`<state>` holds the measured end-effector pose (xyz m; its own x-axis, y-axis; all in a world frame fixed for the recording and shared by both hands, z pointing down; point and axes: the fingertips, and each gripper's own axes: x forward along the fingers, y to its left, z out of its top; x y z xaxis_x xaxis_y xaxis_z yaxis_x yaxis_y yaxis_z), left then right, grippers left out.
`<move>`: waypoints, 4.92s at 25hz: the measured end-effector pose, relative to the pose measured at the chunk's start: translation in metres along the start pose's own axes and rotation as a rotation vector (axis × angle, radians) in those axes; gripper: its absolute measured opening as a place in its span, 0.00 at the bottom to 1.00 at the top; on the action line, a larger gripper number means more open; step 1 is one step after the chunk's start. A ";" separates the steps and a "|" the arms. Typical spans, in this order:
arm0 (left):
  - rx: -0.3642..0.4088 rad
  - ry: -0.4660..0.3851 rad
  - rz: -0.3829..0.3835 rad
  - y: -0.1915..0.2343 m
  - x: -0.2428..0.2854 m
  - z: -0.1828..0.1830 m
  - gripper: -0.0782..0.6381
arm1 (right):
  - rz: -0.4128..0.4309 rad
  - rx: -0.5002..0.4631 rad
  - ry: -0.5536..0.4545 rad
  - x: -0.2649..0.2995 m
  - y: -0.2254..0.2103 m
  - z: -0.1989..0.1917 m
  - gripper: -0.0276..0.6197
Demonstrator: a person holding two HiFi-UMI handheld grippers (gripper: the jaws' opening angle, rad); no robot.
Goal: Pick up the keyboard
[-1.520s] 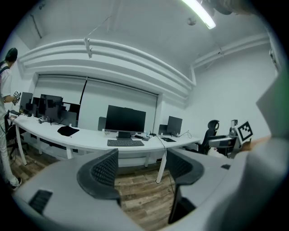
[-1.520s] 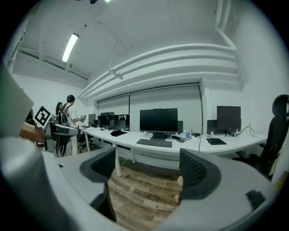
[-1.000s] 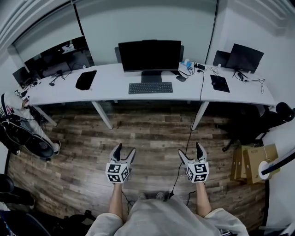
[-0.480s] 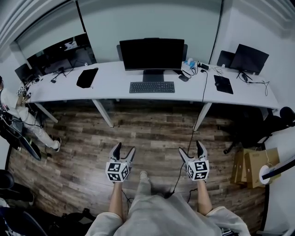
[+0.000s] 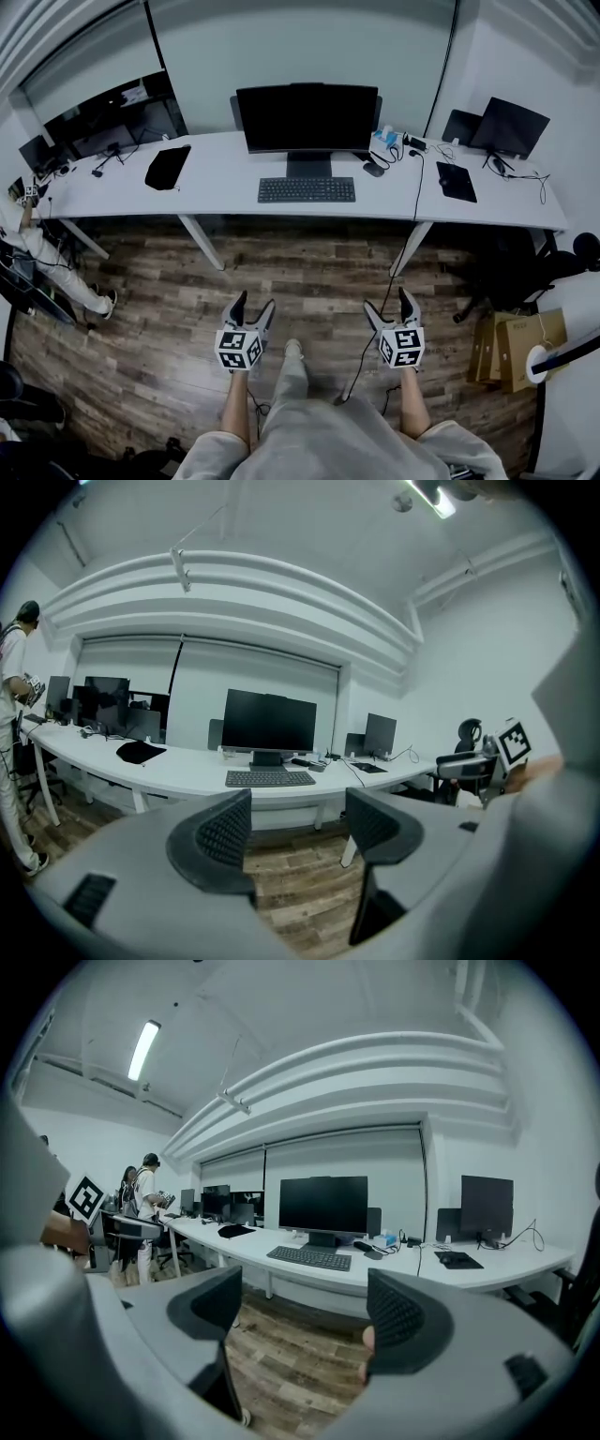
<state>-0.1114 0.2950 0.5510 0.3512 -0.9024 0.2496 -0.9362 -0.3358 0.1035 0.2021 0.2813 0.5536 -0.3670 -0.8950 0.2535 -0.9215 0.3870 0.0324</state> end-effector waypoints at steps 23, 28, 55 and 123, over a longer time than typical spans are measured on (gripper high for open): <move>-0.006 0.029 -0.080 0.161 0.210 0.077 0.54 | -0.096 0.011 0.039 0.236 -0.025 0.072 0.67; -0.008 0.028 -0.098 0.185 0.249 0.087 0.54 | -0.122 0.011 0.049 0.273 -0.036 0.079 0.67; -0.003 0.094 -0.138 0.206 0.353 0.080 0.54 | -0.144 0.046 0.102 0.355 -0.084 0.059 0.67; -0.206 0.418 0.013 0.309 0.604 0.010 0.55 | 0.025 0.111 0.320 0.627 -0.196 0.031 0.67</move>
<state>-0.1886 -0.3560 0.7243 0.3526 -0.7056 0.6147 -0.9341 -0.2260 0.2764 0.1488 -0.3629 0.6766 -0.3476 -0.7639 0.5438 -0.9274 0.3656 -0.0791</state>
